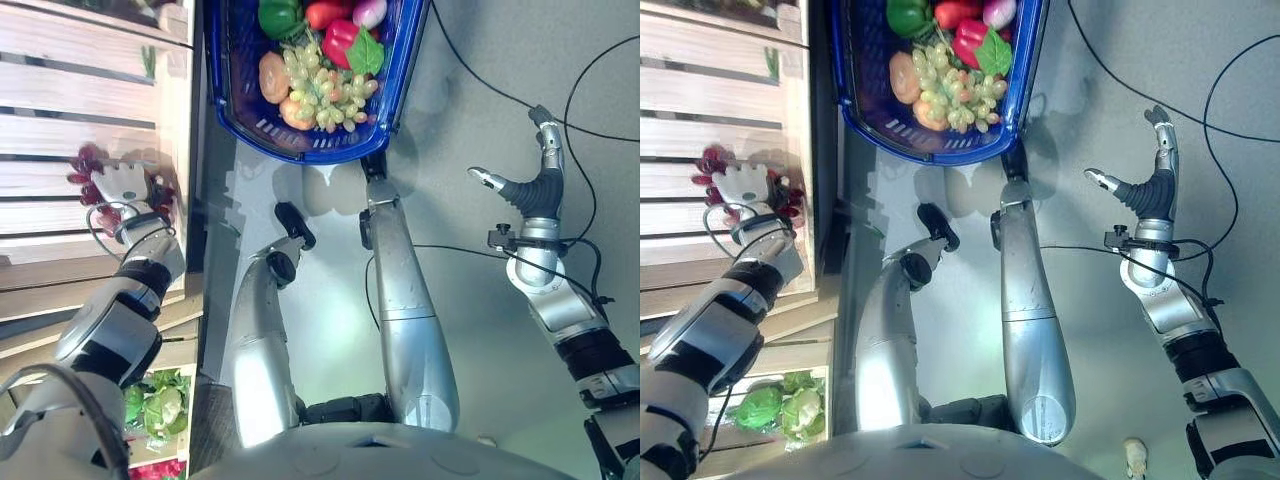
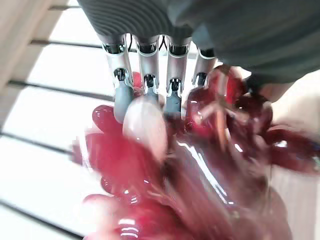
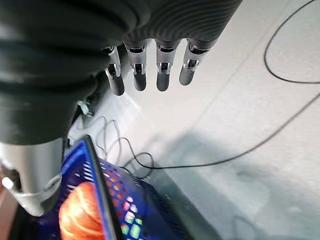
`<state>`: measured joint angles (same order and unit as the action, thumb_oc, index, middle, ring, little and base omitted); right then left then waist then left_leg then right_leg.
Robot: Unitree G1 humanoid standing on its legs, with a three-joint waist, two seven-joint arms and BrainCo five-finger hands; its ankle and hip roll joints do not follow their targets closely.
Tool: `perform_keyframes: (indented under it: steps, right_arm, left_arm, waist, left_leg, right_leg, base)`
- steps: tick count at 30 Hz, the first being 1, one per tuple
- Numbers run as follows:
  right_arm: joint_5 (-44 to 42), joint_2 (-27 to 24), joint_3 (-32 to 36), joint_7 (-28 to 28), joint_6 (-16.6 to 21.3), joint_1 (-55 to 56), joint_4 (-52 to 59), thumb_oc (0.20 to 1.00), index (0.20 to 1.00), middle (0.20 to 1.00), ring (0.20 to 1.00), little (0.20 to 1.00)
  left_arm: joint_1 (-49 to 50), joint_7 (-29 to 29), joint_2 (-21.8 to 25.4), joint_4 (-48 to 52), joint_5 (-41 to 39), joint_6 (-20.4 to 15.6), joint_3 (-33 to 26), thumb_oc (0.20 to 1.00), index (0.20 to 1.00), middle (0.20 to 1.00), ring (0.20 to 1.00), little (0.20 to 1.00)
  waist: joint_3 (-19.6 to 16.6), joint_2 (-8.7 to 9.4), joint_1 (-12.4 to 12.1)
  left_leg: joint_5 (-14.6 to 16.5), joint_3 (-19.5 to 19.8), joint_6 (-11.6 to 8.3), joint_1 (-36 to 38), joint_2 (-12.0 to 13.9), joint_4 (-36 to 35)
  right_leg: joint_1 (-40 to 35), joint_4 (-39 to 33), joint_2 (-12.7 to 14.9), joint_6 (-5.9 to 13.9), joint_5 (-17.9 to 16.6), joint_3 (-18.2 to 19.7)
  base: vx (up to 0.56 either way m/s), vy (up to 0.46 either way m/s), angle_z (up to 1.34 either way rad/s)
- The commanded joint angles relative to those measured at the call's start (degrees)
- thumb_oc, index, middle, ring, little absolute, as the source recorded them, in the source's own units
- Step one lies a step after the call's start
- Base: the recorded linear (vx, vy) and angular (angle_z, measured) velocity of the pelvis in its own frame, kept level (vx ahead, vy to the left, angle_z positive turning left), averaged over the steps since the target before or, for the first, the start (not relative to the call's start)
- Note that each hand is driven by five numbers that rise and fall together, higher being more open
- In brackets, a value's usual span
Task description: Pick up fruits and vegetables into the basket
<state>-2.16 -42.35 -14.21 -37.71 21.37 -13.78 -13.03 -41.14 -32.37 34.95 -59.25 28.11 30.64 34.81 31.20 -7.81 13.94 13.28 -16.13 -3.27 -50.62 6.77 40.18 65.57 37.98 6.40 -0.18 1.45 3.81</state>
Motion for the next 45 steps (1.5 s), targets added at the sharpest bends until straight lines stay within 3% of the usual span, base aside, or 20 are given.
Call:
perform_keyframes:
  steps: [1,10,12,21,23,28,29,31,35,40,44,45]
  right_arm:
    - [2.6,0.2,0.9,-1.3,3.5,5.1,3.6,1.000,1.000,1.000,1.000,1.000]
    - [5.7,-0.3,3.0,4.5,-0.3,8.2,5.7,1.000,1.000,1.000,1.000,1.000]
    - [6.6,-0.2,3.0,5.7,-1.4,8.5,6.0,1.000,1.000,1.000,1.000,1.000]
    - [14.3,-0.3,1.8,23.7,-12.8,9.9,9.3,1.000,1.000,1.000,1.000,1.000]
    - [17.0,-0.6,0.9,27.4,-15.6,9.4,11.3,1.000,1.000,1.000,1.000,1.000]
    - [23.0,0.0,-2.3,33.6,-18.1,6.4,15.7,1.000,1.000,1.000,1.000,1.000]
    - [23.4,0.3,-3.0,35.0,-18.7,5.5,16.6,1.000,1.000,1.000,1.000,1.000]
    - [24.2,0.7,-4.4,36.9,-19.8,4.2,17.4,1.000,1.000,1.000,1.000,1.000]
    - [25.7,1.7,-8.4,40.4,-22.0,-0.8,18.8,1.000,1.000,1.000,1.000,1.000]
    - [25.2,4.1,-13.0,42.8,-24.4,-6.8,18.3,1.000,1.000,1.000,1.000,1.000]
    - [23.7,5.5,-14.9,42.9,-27.3,-9.3,17.4,1.000,1.000,1.000,1.000,1.000]
    - [22.8,5.8,-15.5,42.9,-28.9,-10.2,17.2,1.000,1.000,1.000,1.000,1.000]
  left_arm:
    - [6.4,-1.3,4.2,-2.8,-7.2,-4.9,-4.9,0.200,0.200,0.200,0.200,0.200]
    - [10.3,1.7,5.3,4.9,-18.3,-21.5,-14.9,0.200,0.200,0.200,0.200,0.200]
    - [11.2,2.2,5.1,6.5,-19.8,-23.4,-16.5,0.200,0.200,0.200,0.200,0.200]
    - [18.8,10.6,4.5,27.5,-36.8,-33.3,-25.6,0.200,0.200,0.200,0.200,0.200]
    - [20.8,14.1,4.3,35.4,-41.0,-33.7,-28.1,0.200,0.200,0.200,0.200,0.200]
    - [24.7,19.9,1.8,47.7,-49.6,-36.0,-30.6,0.200,0.200,0.200,0.200,0.200]
    - [25.1,20.9,1.3,49.8,-50.8,-36.1,-30.8,0.200,0.200,0.200,0.200,0.200]
    - [25.6,23.1,0.7,51.9,-52.0,-36.7,-30.8,0.200,0.200,0.200,0.200,0.200]
    - [25.2,29.3,0.4,57.3,-54.9,-34.2,-30.5,0.200,0.200,0.200,0.200,0.200]
    - [22.9,31.2,1.9,59.4,-48.5,-33.0,-28.7,0.200,0.200,0.200,0.200,0.200]
    - [20.9,27.3,4.1,58.8,-38.7,-31.8,-27.9,0.200,0.200,0.200,0.200,0.200]
    - [19.6,24.3,5.6,57.8,-36.2,-31.3,-27.3,0.238,0.238,0.238,0.238,0.238]
  waist:
    - [-1.4,0.22,1.4]
    - [-1.4,-0.76,1.0]
    - [-1.4,-0.80,0.9]
    - [-1.4,-0.63,-1.2]
    - [-1.4,-0.49,-2.1]
    - [-1.4,0.25,-4.5]
    - [-1.4,0.49,-5.0]
    - [-1.4,0.75,-5.7]
    - [-1.8,1.65,-7.6]
    - [-3.5,2.40,-9.4]
    - [-4.0,2.98,-10.1]
    - [-4.0,3.17,-10.1]
  left_leg:
    - [-2.6,1.1,0.66,-2.1,-1.2,-3.7]
    - [-4.0,0.6,0.84,7.7,-2.5,-7.3]
    - [-4.2,0.6,0.82,8.9,-2.7,-7.9]
    - [-4.6,2.1,1.02,17.5,-4.2,-11.2]
    - [-4.7,2.8,1.27,19.5,-4.6,-12.0]
    - [-4.9,4.3,1.63,23.3,-5.2,-13.4]
    - [-6.4,4.1,2.14,23.2,-5.3,-14.0]
    - [-6.5,4.6,2.21,24.2,-5.5,-14.4]
    - [-6.6,6.0,2.41,27.0,-5.8,-15.2]
    - [-6.8,7.3,2.48,29.7,-5.9,-16.4]
    - [-6.6,7.5,2.41,30.5,-5.7,-16.4]
    - [-6.4,7.5,2.35,30.4,-5.6,-16.2]
  right_leg:
    - [-3.2,1.4,1.4,4.01,8.0,-2.3]
    - [-12.9,-0.8,2.6,4.57,8.5,-3.3]
    - [-14.3,-1.2,2.6,4.62,8.5,-3.5]
    - [-24.7,-4.4,2.8,4.68,9.3,-5.3]
    - [-27.4,-5.4,2.8,4.59,9.4,-5.8]
    - [-32.7,-7.1,2.6,4.51,9.6,-6.9]
    - [-33.0,-7.9,2.6,4.07,7.9,-7.4]
    - [-34.4,-8.3,2.5,4.04,7.9,-7.7]
    - [-38.4,-9.5,2.8,3.98,7.8,-8.4]
    - [-41.7,-10.5,3.4,4.27,7.6,-9.1]
    - [-42.7,-11.0,3.7,4.45,7.4,-9.5]
    - [-42.6,-10.9,3.8,4.51,7.4,-9.5]
  base:
    - [0.00,0.000,0.00]
    - [0.01,0.045,0.03]
    - [0.00,0.000,0.00]
    - [0.00,-0.026,0.01]
    - [0.00,-0.077,0.10]
    - [-0.03,-0.108,0.09]
    - [-0.09,-0.122,0.15]
    - [-0.05,-0.098,0.14]
    - [0.01,-0.109,0.12]
    - [0.05,-0.097,0.16]
    - [0.03,-0.074,0.12]
    - [0.01,-0.069,0.05]
